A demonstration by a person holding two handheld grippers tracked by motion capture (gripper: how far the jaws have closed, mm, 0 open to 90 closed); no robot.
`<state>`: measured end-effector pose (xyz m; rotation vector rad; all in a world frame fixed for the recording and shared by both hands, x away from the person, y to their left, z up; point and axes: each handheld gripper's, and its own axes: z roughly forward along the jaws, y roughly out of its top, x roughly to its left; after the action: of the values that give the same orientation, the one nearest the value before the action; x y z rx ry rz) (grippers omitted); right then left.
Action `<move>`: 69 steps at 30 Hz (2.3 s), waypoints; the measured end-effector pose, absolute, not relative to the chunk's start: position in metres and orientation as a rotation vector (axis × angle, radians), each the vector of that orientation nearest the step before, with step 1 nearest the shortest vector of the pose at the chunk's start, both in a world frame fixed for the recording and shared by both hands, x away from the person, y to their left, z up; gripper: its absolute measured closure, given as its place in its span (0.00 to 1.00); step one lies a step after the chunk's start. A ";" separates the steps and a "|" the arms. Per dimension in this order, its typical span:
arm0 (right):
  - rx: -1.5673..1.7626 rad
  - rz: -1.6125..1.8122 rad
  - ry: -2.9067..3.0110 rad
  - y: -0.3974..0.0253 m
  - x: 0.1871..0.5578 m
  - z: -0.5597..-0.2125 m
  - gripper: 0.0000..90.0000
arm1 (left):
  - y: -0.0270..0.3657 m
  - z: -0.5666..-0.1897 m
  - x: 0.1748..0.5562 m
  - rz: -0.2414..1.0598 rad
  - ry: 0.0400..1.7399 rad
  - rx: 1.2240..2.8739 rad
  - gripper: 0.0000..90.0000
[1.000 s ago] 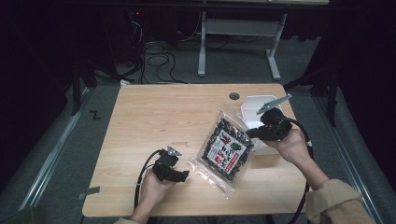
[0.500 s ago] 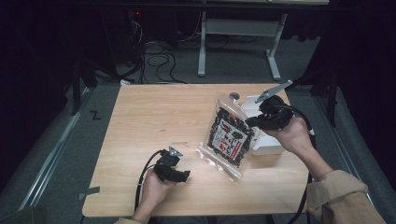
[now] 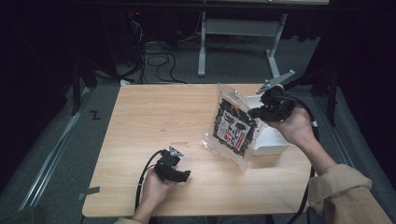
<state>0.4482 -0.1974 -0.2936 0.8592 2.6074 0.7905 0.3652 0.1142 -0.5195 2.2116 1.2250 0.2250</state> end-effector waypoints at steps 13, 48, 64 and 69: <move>0.885 0.782 2.539 -0.207 0.457 -0.273 1.00 | 0.114 -0.520 0.366 0.225 1.227 2.210 0.33; 1.010 0.733 2.380 -0.246 0.482 -0.254 1.00 | 0.114 -0.521 0.366 0.230 1.225 2.212 0.33; 1.030 0.700 2.313 -0.262 0.485 -0.252 1.00 | 0.113 -0.521 0.366 0.227 1.227 2.216 0.33; 1.037 0.673 2.295 -0.271 0.484 -0.252 1.00 | 0.113 -0.521 0.366 0.226 1.231 2.215 0.33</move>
<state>0.4841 -0.2705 -0.2523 1.0372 2.2948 0.6735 0.3662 0.1133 -0.5214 2.2151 1.2307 0.2261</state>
